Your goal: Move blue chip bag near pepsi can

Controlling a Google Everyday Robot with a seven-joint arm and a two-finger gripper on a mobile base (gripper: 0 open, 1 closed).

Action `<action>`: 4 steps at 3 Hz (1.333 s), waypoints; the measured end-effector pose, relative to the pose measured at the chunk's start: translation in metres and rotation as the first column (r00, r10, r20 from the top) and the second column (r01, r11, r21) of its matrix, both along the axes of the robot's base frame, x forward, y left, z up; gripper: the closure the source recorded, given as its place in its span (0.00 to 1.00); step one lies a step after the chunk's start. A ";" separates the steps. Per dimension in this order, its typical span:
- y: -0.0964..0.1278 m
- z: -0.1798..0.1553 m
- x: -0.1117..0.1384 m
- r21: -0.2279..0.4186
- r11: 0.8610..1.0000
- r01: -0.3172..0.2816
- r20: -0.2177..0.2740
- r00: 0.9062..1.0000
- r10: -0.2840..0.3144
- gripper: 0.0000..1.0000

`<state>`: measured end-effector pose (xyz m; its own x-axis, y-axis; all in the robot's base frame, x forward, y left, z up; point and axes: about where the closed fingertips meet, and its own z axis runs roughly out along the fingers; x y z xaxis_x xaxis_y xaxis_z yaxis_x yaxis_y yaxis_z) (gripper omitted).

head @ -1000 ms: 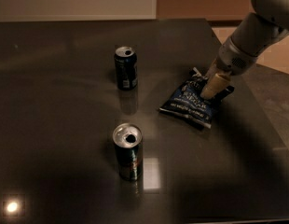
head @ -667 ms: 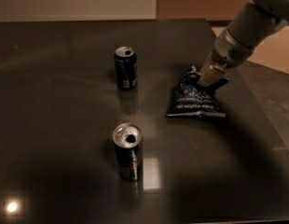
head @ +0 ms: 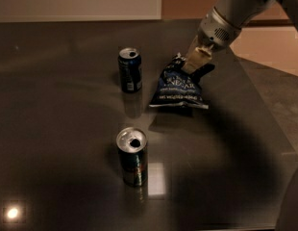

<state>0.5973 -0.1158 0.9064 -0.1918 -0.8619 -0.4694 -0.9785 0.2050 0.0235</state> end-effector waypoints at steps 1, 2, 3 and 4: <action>0.030 0.007 0.010 0.029 0.999 -0.029 -0.002 1.000 0.030 1.00; 0.050 0.004 0.020 0.043 0.999 -0.026 -0.015 1.000 0.027 0.82; 0.057 -0.007 0.024 0.050 0.999 -0.021 -0.028 0.999 0.022 0.59; 0.060 -0.009 0.026 0.054 0.998 -0.020 -0.024 0.999 0.021 0.35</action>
Offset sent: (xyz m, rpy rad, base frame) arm 0.0237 0.0663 0.0030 0.0463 0.0494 0.0276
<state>0.6234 -0.0561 0.8976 -0.1861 -0.8395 -0.5105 -0.9815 0.1825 0.0577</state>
